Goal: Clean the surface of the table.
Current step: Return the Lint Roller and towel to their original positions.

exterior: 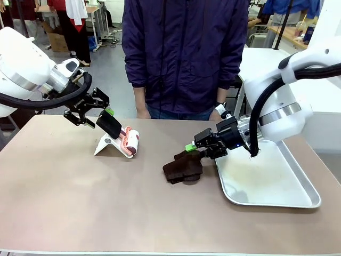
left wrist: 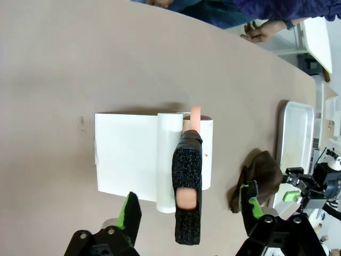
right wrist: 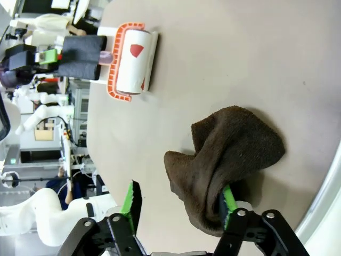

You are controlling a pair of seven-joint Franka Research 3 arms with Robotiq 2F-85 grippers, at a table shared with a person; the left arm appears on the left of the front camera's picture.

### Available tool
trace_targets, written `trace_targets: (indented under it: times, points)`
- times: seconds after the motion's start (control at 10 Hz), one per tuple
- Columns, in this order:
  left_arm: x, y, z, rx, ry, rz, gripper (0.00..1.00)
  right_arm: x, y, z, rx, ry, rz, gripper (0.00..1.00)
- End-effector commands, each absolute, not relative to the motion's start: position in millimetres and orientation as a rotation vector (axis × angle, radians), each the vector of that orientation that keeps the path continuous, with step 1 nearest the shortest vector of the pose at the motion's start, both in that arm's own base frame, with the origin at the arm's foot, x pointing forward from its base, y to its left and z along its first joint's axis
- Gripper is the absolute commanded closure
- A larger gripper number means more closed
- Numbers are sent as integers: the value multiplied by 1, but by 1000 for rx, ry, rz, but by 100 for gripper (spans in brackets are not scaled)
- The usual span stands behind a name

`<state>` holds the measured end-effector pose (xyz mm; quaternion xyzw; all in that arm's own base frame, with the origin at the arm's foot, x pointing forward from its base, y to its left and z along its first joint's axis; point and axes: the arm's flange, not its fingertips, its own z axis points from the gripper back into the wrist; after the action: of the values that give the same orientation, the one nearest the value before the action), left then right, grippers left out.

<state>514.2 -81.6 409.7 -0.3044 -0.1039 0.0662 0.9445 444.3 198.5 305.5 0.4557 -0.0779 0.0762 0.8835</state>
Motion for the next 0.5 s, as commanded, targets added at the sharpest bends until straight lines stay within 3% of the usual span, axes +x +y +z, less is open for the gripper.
trace_targets:
  times: [0.0, 0.2, 0.4]
  points:
    - [500, -73, 421, -616, -225, 162, 0, 439, 193, 317, 847, -151, 157, 0]
    - [482, -59, 433, -644, -229, 165, 0, 436, 189, 336, 608, -124, 172, 0]
    - [454, -39, 446, -697, -258, 159, 0, 433, 170, 362, 575, -155, 185, 0]
